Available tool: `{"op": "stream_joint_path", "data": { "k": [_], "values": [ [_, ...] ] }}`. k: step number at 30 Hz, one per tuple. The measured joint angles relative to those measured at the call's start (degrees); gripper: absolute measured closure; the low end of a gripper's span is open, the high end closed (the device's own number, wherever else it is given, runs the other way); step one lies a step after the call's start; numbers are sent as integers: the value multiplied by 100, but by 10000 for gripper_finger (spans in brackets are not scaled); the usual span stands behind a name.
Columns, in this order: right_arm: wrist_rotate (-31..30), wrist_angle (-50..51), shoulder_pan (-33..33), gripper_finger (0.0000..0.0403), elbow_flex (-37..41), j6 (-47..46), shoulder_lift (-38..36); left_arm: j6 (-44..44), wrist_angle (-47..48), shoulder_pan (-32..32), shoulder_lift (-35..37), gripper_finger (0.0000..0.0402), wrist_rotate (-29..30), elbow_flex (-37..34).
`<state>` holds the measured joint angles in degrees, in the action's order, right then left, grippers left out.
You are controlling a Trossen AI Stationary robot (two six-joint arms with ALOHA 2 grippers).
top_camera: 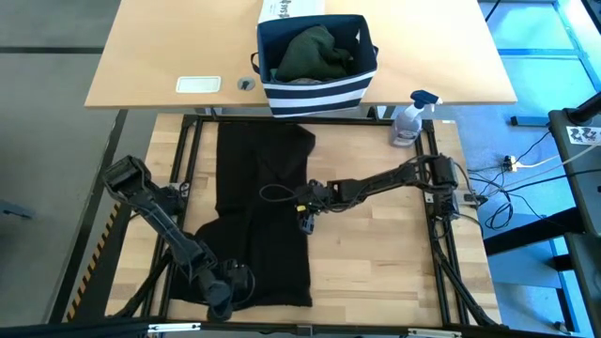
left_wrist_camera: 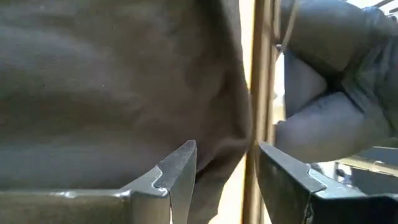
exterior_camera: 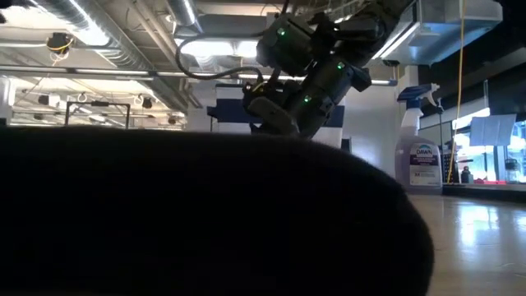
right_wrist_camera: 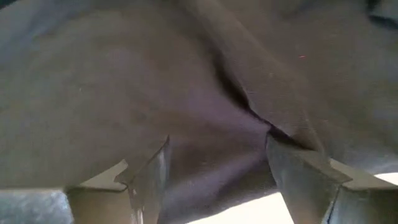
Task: Fold Laundry from Bin
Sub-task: Fold the black shirt
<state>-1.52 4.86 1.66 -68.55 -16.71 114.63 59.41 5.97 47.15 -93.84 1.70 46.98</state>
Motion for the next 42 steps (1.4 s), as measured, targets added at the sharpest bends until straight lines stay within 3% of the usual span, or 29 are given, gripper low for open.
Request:
{"op": "stream_joint_path", "data": {
  "k": [9,18,24,31,35,42],
  "values": [
    [220,-17,189,139,-15,22,-206,-501,587,-470,0,246,179,2],
    [260,-142,797,139,-15,66,-297,-1268,781,-1039,177,277,289,7],
    [255,-147,1033,139,-11,61,-145,-1669,205,-1341,105,288,474,7],
    [189,-151,1017,139,-11,50,-87,-1884,-755,-1281,-218,288,376,11],
    [-172,-126,910,139,-11,51,-87,-1621,-842,-1177,-504,289,378,9],
    [-209,-27,418,139,-11,-29,-87,-1632,-1712,-1151,-944,289,255,57]
  ]
}}
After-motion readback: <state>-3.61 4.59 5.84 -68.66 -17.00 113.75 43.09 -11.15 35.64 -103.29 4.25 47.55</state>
